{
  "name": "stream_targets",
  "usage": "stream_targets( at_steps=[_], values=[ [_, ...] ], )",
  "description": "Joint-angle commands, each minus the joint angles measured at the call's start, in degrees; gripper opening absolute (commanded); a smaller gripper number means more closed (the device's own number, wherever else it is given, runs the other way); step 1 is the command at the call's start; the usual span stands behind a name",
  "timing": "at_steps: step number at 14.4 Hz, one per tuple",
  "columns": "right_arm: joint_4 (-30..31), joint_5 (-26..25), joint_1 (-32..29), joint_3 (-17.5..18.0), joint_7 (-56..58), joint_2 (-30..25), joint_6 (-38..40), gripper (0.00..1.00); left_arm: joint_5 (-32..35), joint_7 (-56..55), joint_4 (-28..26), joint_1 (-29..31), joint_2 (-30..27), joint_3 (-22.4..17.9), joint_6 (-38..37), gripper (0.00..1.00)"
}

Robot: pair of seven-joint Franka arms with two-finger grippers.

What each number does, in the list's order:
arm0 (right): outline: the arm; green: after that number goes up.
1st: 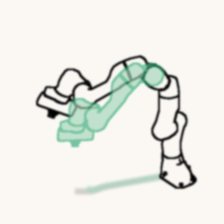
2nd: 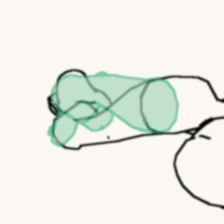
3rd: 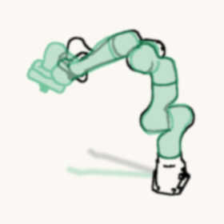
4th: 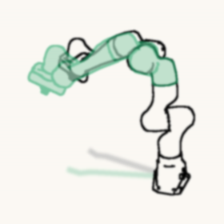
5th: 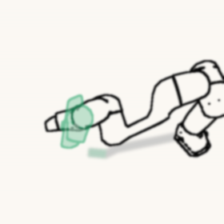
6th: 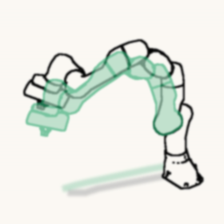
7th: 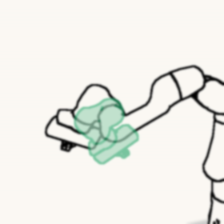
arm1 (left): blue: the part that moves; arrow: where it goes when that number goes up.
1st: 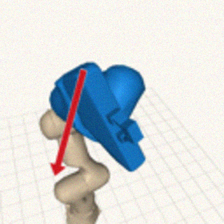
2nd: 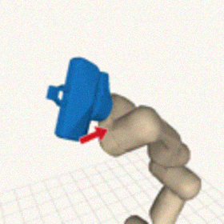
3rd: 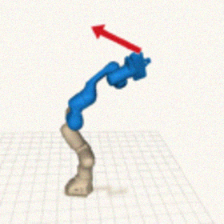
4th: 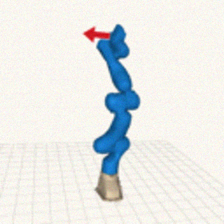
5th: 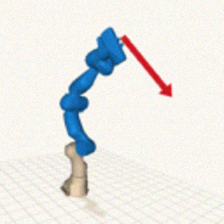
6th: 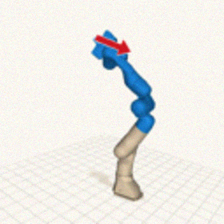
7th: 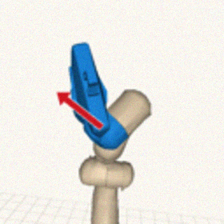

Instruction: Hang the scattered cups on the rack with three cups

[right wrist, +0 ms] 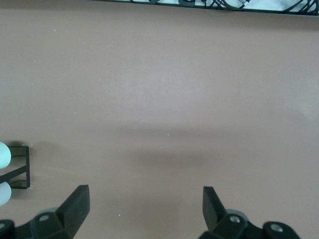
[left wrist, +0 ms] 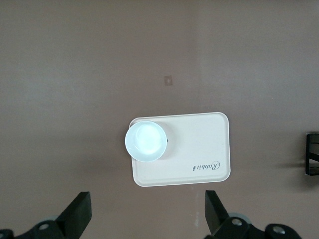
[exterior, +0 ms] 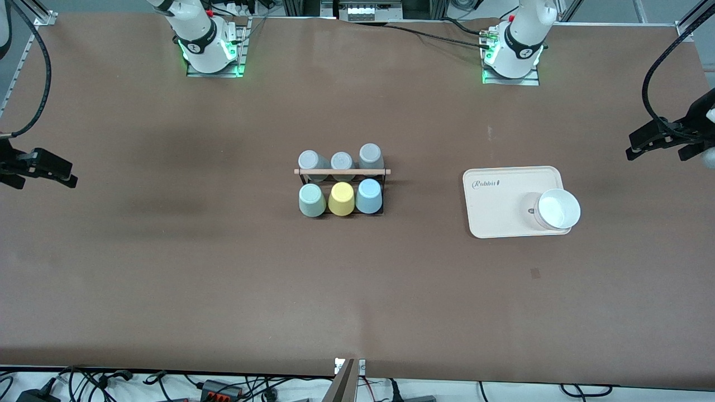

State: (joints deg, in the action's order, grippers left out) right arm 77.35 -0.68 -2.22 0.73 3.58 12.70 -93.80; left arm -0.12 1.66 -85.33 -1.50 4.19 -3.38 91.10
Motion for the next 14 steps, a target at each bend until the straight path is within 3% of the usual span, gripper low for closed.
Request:
stream_targets(
  at_steps=[1,6,14],
  values=[
    [14.29,-0.02,-0.68,0.33,1.7,-9.51,-6.12,1.0,-0.14,1.33,1.48,0.36,0.64,0.22,-0.4,1.0],
    [25.12,-0.11,-0.94,0.33,1.52,-17.34,-8.68,1.0,-0.14,1.33,1.48,0.36,0.64,0.22,-0.4,1.0],
    [23.9,0.16,-0.94,0.33,0.73,-17.0,-4.9,1.0,0.03,1.42,1.48,0.36,0.64,0.22,-0.4,1.0]
  ],
)
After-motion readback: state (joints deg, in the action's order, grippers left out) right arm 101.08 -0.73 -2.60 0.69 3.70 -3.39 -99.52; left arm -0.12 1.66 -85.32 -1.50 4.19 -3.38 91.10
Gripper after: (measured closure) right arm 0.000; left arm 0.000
